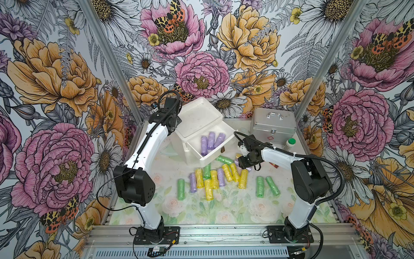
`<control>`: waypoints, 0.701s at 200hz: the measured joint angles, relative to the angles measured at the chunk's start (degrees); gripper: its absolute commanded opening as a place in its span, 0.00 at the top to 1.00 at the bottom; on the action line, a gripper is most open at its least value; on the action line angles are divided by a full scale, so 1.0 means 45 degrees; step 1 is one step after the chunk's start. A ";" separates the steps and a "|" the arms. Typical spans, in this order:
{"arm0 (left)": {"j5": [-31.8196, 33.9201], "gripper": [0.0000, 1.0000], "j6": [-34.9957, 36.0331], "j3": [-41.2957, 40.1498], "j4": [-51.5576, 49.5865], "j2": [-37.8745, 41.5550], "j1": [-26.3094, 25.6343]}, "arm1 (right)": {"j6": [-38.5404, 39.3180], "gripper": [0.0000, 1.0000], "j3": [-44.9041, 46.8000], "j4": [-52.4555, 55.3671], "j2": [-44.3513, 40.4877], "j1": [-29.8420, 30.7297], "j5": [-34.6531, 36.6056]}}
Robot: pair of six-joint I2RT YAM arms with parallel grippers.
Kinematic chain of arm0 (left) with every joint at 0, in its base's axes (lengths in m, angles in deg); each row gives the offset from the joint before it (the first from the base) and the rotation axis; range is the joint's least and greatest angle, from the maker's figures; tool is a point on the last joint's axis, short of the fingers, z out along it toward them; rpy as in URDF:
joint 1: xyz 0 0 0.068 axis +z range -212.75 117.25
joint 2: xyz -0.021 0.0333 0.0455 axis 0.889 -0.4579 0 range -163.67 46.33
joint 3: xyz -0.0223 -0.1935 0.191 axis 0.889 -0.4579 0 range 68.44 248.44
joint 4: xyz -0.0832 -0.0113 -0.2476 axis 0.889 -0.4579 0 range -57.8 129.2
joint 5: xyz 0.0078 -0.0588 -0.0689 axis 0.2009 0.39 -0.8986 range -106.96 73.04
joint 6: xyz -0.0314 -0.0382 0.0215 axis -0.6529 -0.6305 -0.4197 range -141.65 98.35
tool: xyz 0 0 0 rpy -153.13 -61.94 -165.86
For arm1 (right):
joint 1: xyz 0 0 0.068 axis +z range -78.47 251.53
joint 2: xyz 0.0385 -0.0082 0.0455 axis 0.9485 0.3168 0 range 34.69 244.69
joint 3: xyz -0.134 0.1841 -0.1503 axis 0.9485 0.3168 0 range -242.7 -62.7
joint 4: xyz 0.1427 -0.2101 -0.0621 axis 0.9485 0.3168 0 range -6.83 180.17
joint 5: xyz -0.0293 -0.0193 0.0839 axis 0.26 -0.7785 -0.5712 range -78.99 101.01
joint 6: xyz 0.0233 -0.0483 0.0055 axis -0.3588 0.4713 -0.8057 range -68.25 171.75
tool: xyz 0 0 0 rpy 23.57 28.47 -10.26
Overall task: Sort the rolls of trash bags by color and place them into the drawer
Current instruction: Pick up the roll of trash bags from the center of the board.
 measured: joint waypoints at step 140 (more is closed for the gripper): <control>-0.0155 1.00 0.0005 -0.0063 0.0073 0.0049 0.0058 | -0.1078 0.76 0.1996 -0.0675 -0.3089 -0.0491 -0.0738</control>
